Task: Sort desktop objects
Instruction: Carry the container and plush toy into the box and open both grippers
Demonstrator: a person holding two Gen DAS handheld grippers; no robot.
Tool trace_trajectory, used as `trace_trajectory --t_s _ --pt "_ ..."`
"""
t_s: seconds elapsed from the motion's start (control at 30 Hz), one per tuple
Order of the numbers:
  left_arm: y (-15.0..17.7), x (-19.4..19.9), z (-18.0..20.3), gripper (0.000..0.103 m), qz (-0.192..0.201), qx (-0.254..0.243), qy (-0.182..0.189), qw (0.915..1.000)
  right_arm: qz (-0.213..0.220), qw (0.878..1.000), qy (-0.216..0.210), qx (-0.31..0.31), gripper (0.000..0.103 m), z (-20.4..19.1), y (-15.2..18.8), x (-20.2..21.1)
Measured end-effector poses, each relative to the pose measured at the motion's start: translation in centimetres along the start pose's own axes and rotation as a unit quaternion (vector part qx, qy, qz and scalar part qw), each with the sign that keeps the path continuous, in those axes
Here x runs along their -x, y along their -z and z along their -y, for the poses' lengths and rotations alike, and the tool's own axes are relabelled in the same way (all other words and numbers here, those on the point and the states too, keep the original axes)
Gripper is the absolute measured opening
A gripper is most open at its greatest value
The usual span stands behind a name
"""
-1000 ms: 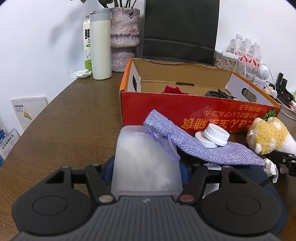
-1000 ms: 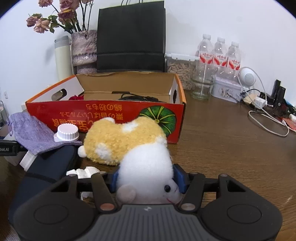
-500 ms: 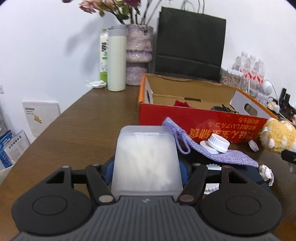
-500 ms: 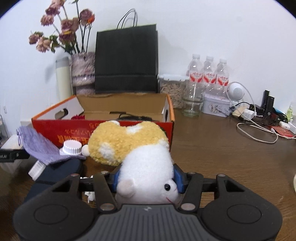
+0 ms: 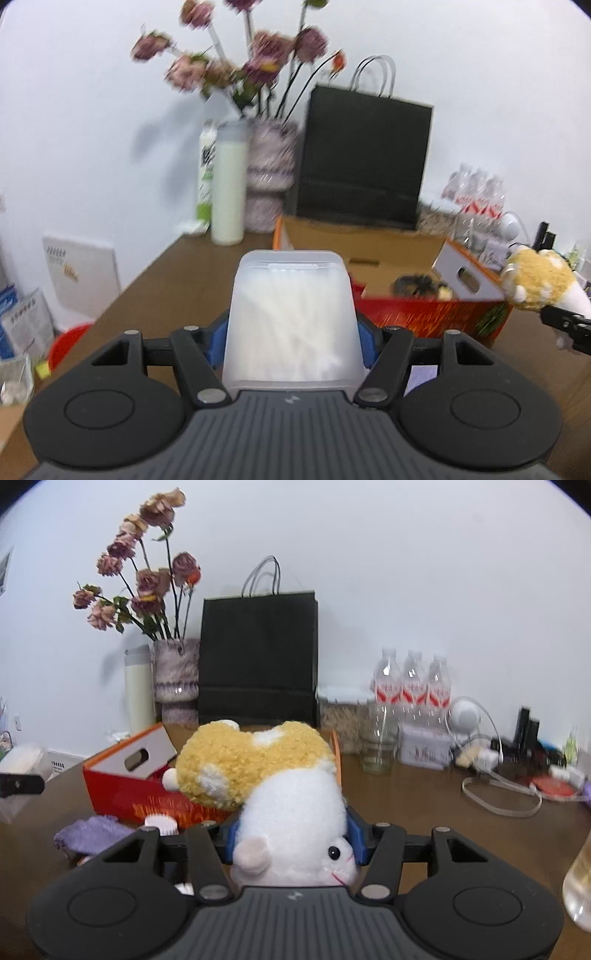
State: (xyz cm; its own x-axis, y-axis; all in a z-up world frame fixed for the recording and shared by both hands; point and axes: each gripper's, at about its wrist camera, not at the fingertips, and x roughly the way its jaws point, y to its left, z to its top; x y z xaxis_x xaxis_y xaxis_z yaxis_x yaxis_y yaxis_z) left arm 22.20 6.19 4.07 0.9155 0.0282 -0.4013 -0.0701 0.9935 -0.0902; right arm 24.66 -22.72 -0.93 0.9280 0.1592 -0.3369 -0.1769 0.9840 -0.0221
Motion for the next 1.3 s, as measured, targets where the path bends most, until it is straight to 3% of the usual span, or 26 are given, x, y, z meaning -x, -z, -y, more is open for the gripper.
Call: trace_trajectory --t_s 0.23,0.53,0.83,1.3 --pt "-3.7 -1.0 2.9 0.066 0.043 -0.026 0.023 0.9985 0.027 0.999 -0.003 0.023 0.053 -1.1 -3.8 -1.9" --pt "-6.8 -5.5 4.8 0.066 0.062 0.018 0.04 0.9971 0.033 0.999 -0.024 -0.03 0.053 -1.8 -6.9 -8.0" --pt "-7.8 -11.1 5.8 0.066 0.04 0.014 0.023 0.9988 -0.023 0.998 -0.025 -0.043 0.053 -2.2 -6.5 -14.5" --pt "-5.6 -17.3 6.4 0.066 -0.025 -0.032 -0.001 0.9992 -0.085 0.996 -0.016 -0.015 0.053 -2.1 -4.9 -19.7"
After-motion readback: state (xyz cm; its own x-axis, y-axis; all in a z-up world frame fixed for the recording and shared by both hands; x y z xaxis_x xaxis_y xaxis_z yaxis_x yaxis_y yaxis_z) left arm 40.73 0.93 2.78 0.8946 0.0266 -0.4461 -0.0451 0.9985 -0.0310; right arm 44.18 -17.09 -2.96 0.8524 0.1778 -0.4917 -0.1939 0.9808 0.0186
